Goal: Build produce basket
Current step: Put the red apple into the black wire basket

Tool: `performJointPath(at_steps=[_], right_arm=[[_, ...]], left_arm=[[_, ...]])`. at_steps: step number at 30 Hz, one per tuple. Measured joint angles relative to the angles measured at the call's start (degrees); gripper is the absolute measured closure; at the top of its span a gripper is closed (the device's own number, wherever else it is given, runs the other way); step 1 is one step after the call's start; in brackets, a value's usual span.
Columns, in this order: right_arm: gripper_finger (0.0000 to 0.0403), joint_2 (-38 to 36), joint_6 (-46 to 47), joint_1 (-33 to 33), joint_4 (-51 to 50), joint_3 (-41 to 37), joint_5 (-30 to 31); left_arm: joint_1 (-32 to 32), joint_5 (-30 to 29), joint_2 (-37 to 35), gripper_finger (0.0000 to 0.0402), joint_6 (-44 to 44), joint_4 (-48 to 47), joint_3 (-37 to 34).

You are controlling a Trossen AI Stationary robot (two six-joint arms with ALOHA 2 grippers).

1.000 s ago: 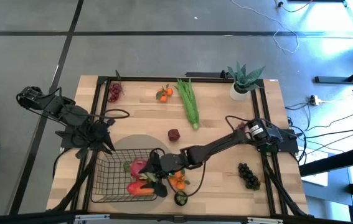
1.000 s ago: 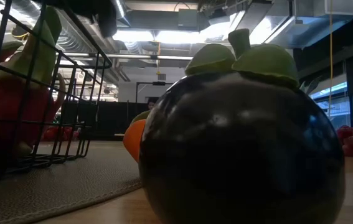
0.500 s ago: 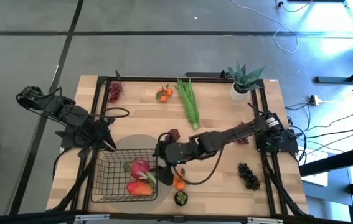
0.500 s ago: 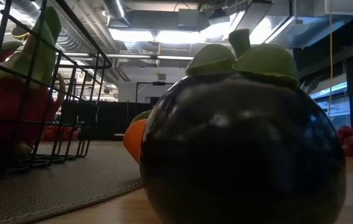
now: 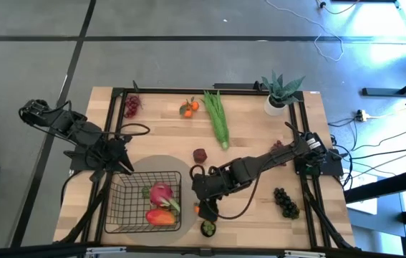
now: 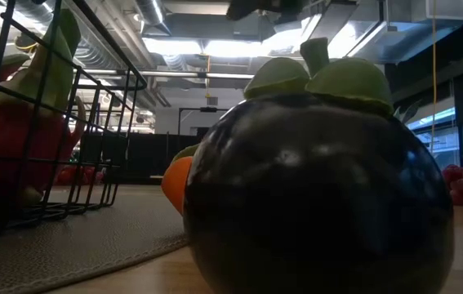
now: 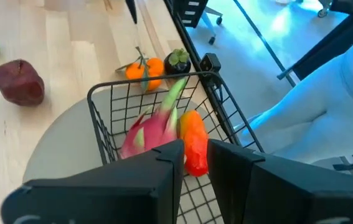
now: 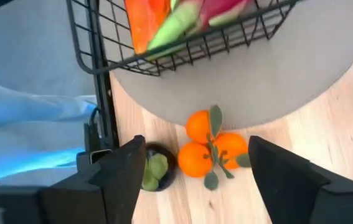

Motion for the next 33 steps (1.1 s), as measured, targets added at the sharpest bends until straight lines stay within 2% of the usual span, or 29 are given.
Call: performJointPath(at_steps=[8,13,20,26,33], right_arm=[[0.0140,-0.04,0.87,-0.07,0.11,0.00,0.15],[0.0140,-0.04,-2.85,-0.07,0.10,0.00,0.98],[0.0140,-0.04,-14.89,-2.17,-1.18,0.00,11.09],[0.0140,0.20,-27.65,-7.42,-2.72,0.00,10.79],[0.0140,0.23,-41.13,-15.24,-3.93,-0.02,6.03]], left_arm=[[0.00,0.01,0.00,0.0342,-0.73,0.04,0.00],[0.00,0.01,0.00,0.0342,-0.75,0.04,0.00],[-0.02,-1.63,0.00,0.0342,-1.63,0.08,0.00],[0.00,-4.73,0.00,0.0342,-1.69,0.07,0.00],[0.00,-6.15,0.00,0.0342,-3.43,0.07,0.00]])
